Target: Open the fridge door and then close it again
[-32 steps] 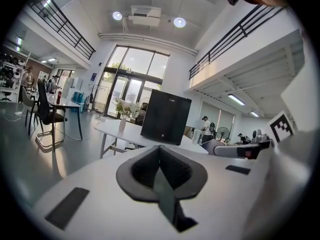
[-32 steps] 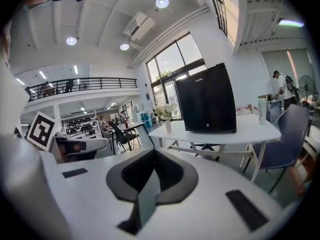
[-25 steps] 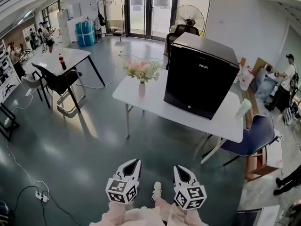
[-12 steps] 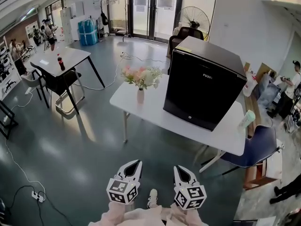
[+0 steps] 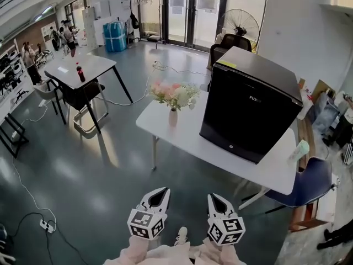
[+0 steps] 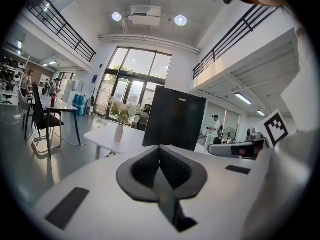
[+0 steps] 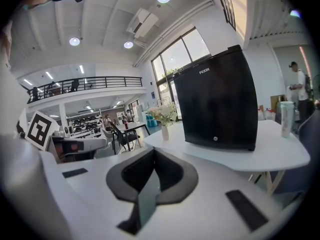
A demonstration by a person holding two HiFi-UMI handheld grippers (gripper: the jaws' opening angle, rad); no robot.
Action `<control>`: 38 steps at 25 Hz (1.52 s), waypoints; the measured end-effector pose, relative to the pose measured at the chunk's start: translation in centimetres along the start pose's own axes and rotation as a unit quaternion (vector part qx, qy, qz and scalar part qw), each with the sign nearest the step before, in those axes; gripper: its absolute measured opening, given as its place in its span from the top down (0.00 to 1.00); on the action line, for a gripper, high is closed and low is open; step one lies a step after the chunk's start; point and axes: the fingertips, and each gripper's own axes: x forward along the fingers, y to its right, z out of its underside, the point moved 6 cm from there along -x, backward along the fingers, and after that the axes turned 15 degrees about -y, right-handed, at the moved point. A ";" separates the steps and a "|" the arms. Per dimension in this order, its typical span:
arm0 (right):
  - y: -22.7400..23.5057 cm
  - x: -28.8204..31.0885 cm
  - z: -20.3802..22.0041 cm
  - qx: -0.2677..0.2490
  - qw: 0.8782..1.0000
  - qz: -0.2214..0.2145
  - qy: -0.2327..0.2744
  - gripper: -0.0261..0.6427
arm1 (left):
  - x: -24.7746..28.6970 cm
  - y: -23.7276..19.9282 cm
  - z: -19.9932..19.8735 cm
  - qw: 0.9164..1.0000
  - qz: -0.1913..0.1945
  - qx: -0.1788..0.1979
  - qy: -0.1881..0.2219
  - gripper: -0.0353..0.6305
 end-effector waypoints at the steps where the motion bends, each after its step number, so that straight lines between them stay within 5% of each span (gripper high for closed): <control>1: 0.3 0.3 -0.3 0.000 1.000 -0.001 0.000 0.95 | 0.3 0.0 -0.2 1.000 -0.001 -0.001 0.001 0.93; 22: 6.3 2.8 -8.0 -0.051 0.997 0.010 0.054 0.95 | 7.2 -0.2 -6.6 0.999 0.000 0.028 0.032 0.93; 38: 9.2 8.7 -12.7 -0.035 0.998 0.024 0.046 0.95 | 12.2 -4.5 -12.1 0.999 0.003 0.025 0.032 0.93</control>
